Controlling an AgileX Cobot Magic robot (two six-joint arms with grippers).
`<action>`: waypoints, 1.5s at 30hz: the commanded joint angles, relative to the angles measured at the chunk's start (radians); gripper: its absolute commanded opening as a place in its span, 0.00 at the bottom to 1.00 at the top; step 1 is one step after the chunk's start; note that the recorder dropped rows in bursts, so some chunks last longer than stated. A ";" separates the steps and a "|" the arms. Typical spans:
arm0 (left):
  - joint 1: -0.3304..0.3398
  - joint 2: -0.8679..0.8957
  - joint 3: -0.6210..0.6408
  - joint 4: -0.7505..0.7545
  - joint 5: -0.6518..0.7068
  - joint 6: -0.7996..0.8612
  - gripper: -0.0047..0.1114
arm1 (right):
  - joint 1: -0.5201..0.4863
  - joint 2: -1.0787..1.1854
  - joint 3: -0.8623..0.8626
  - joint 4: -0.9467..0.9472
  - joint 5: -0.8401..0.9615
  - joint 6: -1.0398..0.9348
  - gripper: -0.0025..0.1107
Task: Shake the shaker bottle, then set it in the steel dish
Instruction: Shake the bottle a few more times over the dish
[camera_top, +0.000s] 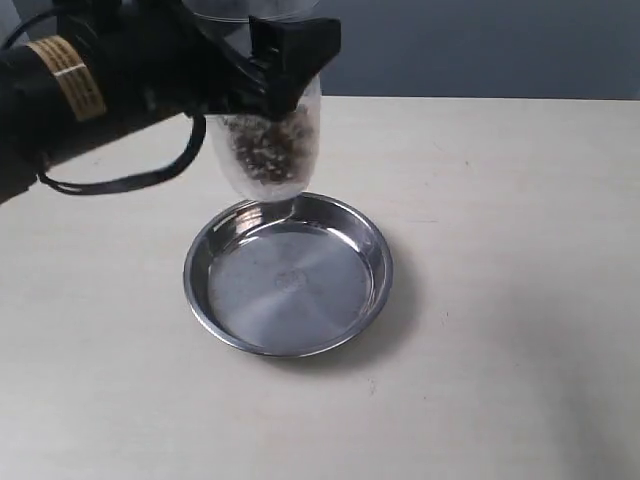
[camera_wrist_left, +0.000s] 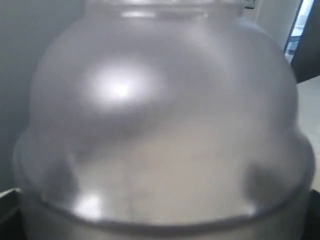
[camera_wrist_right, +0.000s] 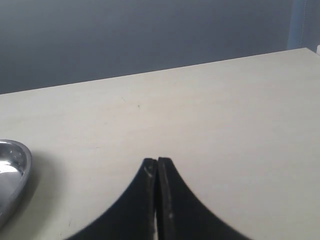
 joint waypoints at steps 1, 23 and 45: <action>-0.011 0.107 0.104 -0.013 -0.089 -0.014 0.04 | -0.005 -0.005 0.001 -0.003 -0.012 -0.004 0.01; -0.026 -0.054 -0.023 0.033 -0.067 -0.040 0.04 | -0.005 -0.005 0.001 -0.003 -0.012 -0.004 0.01; -0.047 0.083 0.126 -0.025 -0.151 -0.046 0.04 | -0.005 -0.005 0.001 -0.003 -0.014 -0.004 0.01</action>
